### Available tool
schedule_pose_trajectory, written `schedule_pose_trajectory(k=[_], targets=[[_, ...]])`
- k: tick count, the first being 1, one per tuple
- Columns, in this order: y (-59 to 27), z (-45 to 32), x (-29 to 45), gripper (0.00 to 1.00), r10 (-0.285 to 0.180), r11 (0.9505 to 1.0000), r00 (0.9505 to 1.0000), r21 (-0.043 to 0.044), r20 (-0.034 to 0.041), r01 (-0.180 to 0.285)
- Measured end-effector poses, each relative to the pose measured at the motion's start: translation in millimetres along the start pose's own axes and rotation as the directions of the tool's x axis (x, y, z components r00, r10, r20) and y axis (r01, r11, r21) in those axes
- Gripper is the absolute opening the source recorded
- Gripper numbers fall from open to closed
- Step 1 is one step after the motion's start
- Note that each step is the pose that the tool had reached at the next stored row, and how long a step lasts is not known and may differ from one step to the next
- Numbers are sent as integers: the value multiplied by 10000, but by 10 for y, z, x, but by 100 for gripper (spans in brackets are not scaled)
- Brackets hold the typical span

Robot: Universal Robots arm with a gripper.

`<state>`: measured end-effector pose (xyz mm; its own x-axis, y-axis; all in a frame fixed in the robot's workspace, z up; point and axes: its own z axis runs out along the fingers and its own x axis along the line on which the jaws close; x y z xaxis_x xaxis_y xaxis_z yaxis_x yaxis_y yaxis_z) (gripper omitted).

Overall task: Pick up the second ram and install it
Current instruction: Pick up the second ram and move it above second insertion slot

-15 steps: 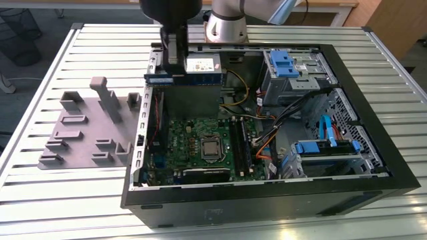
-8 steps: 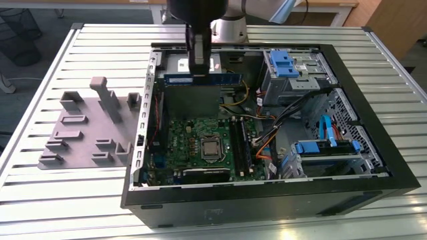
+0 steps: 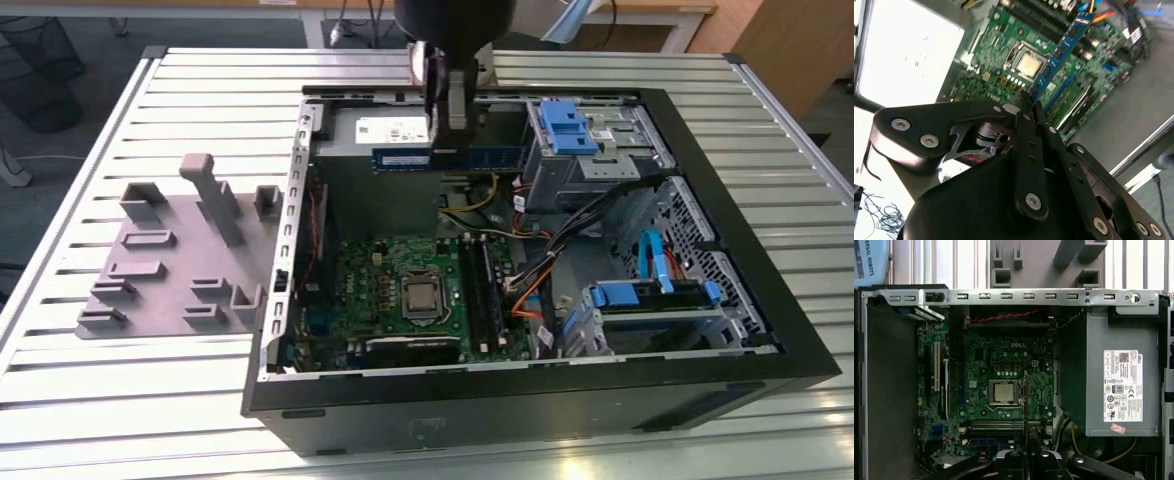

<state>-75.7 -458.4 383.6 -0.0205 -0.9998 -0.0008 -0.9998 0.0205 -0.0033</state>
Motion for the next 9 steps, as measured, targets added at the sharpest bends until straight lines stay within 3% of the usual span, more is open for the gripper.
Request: schedule_pose_trajectory(k=[7, 9], targets=[[-319, 8, -7, 14, 0, 10000, 10000, 0, -1, 0], [-352, 10, -7, 14, 0, 10000, 10000, 0, 0, 0]])
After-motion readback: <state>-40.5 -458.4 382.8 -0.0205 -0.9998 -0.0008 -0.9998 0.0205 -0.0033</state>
